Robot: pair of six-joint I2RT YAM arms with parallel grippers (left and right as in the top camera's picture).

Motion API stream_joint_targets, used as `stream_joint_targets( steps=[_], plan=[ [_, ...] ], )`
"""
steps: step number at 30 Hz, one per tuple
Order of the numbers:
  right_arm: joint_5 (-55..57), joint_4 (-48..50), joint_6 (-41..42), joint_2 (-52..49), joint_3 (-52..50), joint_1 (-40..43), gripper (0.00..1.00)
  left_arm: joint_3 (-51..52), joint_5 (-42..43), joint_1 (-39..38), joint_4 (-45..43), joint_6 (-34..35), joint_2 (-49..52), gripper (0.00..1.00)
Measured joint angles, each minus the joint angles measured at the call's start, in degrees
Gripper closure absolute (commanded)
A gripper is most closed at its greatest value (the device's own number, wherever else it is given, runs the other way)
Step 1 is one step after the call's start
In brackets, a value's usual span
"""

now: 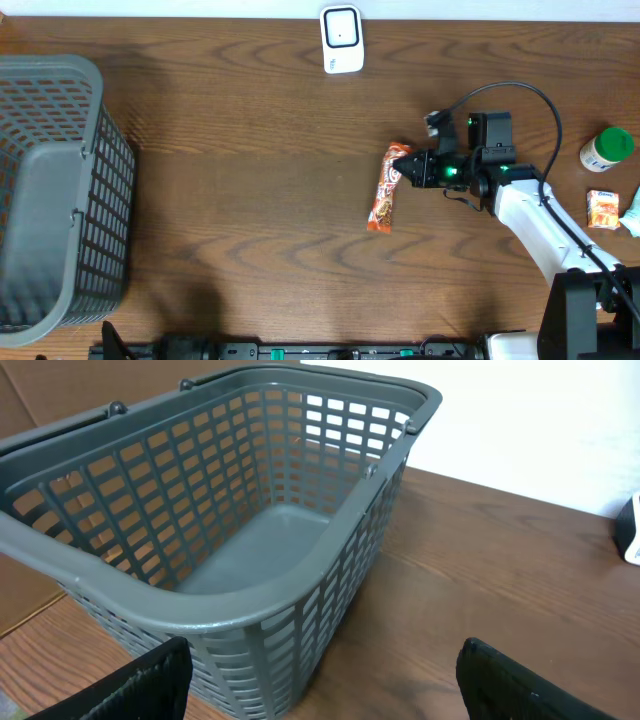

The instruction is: Scan the item barcode

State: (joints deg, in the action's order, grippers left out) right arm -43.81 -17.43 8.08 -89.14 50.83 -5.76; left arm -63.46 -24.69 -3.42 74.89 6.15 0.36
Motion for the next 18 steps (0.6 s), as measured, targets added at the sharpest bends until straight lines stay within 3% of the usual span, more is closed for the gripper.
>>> stream_joint_targets(
  steps=[5,7,18],
  plan=[
    [-17.07,1.9,-18.84,0.0,0.0,-0.07,0.93,0.0,0.02,0.02,0.0,0.0,0.0,0.15],
    [-22.34,3.85,-23.15,0.0,0.0,-0.07,0.98,0.0,0.02,0.0,0.02,0.0,0.0,0.15],
    [-40.79,11.72,-30.4,0.0,0.0,-0.04,0.99,0.0,0.02,0.0,0.02,0.0,0.0,0.15]
  ],
)
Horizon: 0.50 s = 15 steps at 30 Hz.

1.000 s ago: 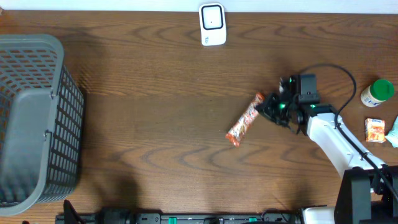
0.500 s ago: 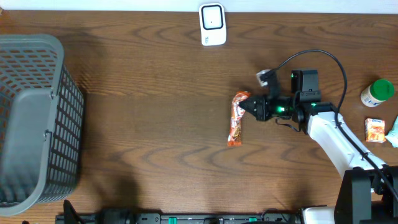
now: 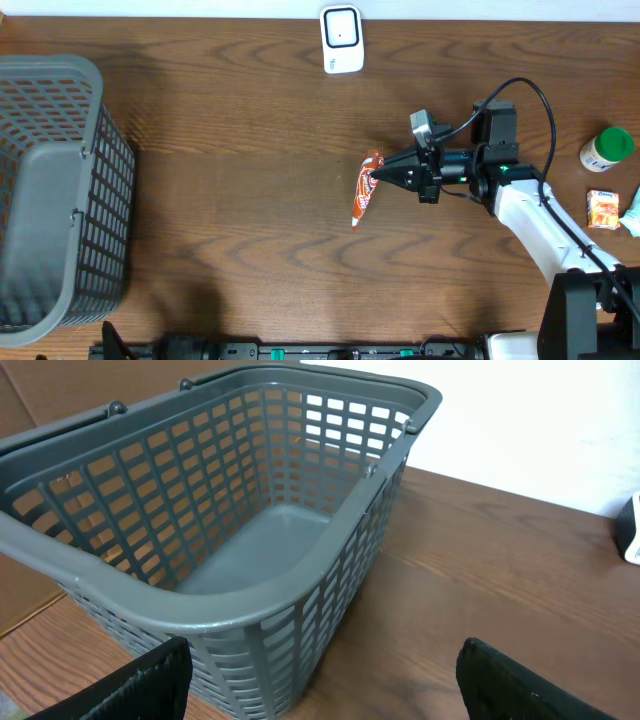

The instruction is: Scan the item barcode

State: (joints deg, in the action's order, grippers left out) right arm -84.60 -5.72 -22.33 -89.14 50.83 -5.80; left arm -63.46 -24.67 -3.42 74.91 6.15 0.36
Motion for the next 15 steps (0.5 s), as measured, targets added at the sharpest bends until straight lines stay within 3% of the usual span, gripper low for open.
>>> stream_joint_targets(
  steps=[8,15],
  plan=[
    [8.83,6.69,-4.24,0.0,0.0,-3.02,0.99,0.0,0.0,0.0,0.0,0.0,0.0,0.15],
    [0.66,22.82,-8.28,0.0,-0.04,-3.58,0.99,0.0,-0.02,0.0,0.07,0.0,0.0,0.15]
  ],
)
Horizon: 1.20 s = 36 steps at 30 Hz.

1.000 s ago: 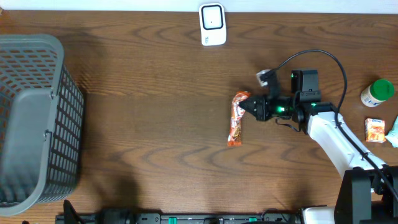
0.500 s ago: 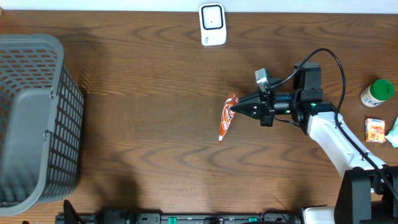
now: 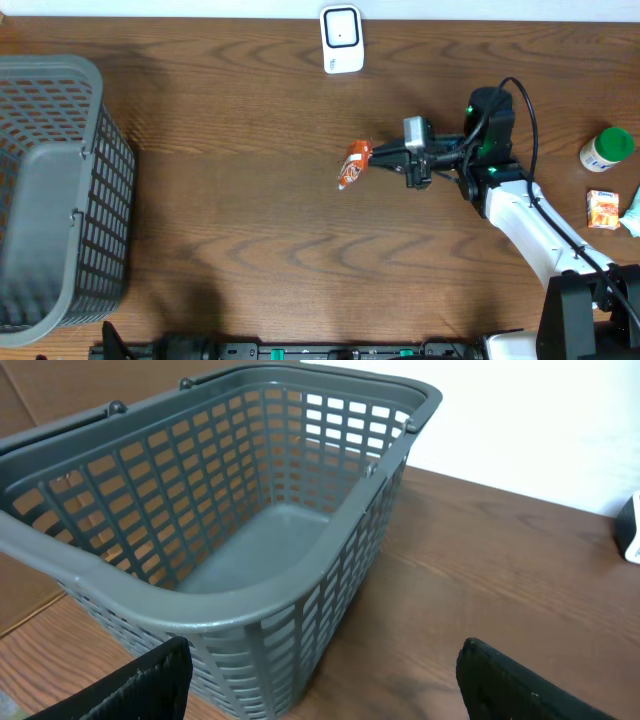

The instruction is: Scan the item barcode

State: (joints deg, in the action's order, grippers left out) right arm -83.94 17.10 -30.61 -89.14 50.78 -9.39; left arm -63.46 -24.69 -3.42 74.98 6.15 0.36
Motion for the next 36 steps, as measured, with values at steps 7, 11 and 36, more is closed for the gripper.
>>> stream_joint_targets(
  steps=[7,11,36],
  plan=[
    [-3.34,9.35,-3.43,0.0,-0.02,-0.92,0.99,0.0,0.0,0.0,0.0,0.0,0.0,0.15],
    [-4.2,21.64,-2.27,0.0,-0.11,-1.36,0.99,0.0,0.02,0.0,0.0,0.02,0.0,0.15],
    [-4.37,-6.4,-3.76,-8.61,-0.02,-3.65,0.99,0.0,0.0,0.0,0.02,0.0,0.0,0.15]
  ],
)
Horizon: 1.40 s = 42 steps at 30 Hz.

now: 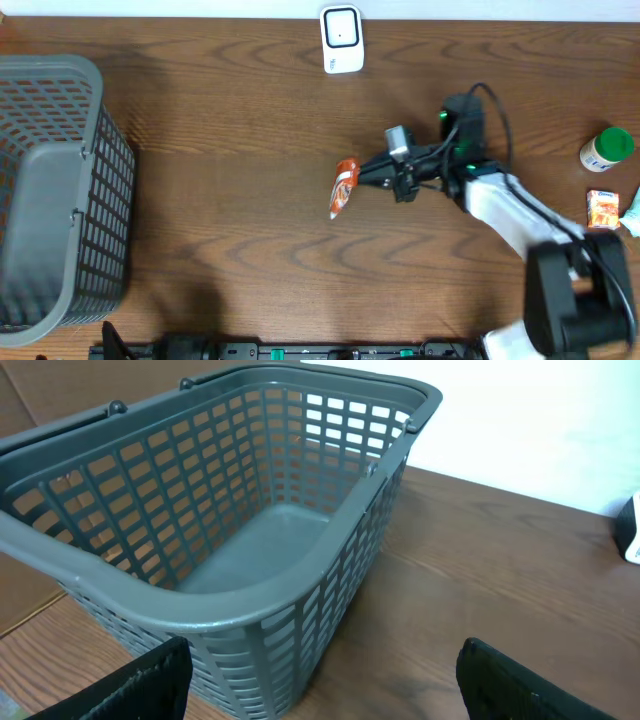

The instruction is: Scan the item barcode

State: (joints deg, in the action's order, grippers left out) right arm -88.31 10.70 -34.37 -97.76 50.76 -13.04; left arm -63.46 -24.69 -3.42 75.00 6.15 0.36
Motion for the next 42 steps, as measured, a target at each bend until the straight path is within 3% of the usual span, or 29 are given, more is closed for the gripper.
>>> stream_joint_targets(
  steps=[5,13,23,38,41,42],
  plan=[
    [0.46,7.56,-5.81,-8.76,-0.28,-3.06,0.99,0.0,0.02,0.0,0.02,0.0,0.0,0.15],
    [0.22,22.73,-7.78,-10.19,-0.31,-7.91,0.99,0.0,0.02,0.0,0.0,0.0,0.0,0.15],
    [1.84,12.0,-8.35,-10.21,-0.31,-4.85,0.98,0.0,-0.02,0.0,0.0,0.0,0.0,0.15],
    [0.04,11.37,-11.39,-16.5,-0.31,-2.45,0.97,0.0,0.0,0.0,0.0,0.0,0.0,0.15],
    [-0.31,11.28,-11.61,-16.74,-0.31,-2.16,0.93,0.0,0.0,0.0,0.0,0.0,0.0,0.16],
    [-0.37,11.21,-11.61,-16.74,-0.31,-1.99,0.87,0.0,0.0,0.0,0.0,0.0,0.0,0.15]
  ],
)
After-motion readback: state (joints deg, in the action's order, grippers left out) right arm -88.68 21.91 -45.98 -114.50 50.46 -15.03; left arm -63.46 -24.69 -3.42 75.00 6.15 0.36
